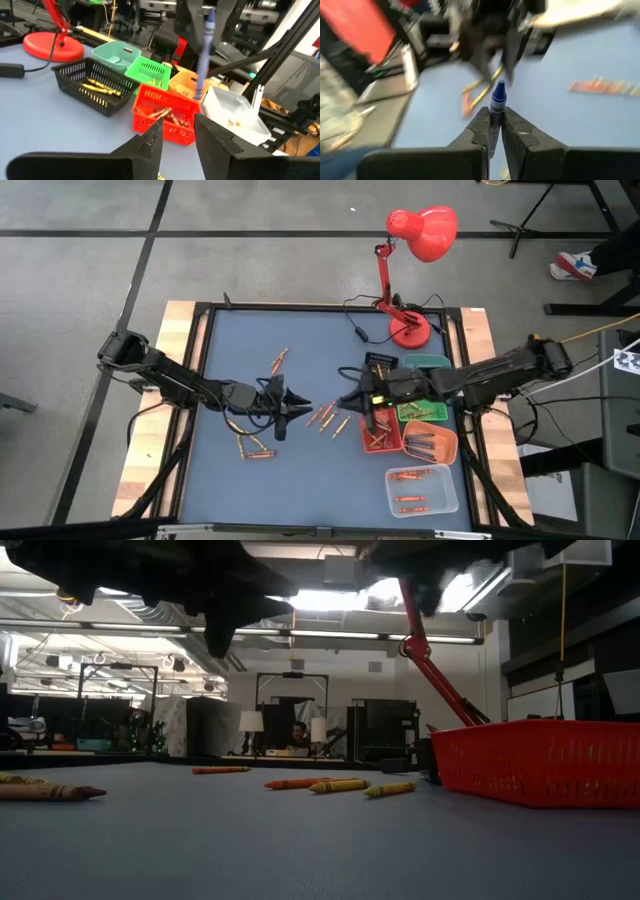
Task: Sort crayons
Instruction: Put the blue crayon into the orange bin
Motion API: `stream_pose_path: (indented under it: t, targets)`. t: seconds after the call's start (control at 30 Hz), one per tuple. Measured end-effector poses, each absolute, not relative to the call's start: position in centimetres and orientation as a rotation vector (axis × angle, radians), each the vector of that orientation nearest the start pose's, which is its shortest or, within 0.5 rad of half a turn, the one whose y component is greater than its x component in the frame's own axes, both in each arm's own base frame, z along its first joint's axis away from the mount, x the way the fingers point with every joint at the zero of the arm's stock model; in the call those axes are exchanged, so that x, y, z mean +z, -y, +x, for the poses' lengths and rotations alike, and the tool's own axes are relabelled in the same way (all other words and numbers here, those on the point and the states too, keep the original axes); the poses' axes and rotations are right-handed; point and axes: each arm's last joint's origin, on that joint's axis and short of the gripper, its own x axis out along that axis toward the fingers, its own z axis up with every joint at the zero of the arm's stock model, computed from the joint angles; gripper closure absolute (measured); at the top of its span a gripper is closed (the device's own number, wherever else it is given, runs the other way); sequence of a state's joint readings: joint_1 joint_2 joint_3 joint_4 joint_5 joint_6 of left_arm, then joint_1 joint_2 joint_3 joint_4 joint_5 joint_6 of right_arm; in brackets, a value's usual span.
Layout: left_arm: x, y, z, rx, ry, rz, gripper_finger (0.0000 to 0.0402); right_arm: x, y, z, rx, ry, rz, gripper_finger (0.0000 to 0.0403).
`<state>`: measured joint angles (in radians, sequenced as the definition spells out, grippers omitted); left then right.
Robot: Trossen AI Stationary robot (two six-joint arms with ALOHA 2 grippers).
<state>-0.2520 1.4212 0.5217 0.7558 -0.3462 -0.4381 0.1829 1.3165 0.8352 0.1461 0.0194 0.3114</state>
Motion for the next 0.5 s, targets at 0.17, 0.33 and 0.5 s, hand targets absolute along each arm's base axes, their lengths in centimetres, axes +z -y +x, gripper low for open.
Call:
stream_pose_path:
  t: [0.17,0.33,0.5]
  targets:
    - [19.3,5.9,26.7,0.129,-0.145,-0.384,0.0305,27.0,-5.4,25.1,0.225,-0.618,0.484,0.0375]
    - [19.3,5.9,26.7,0.13,-0.149,-0.383,0.0305,26.0,-6.8,22.0,0.227,-0.899,0.557,0.0375]
    - [19.3,5.9,26.7,0.131,-0.151,-0.382,0.0305,24.7,-8.4,19.5,0.154,-1.163,0.584,0.0375]
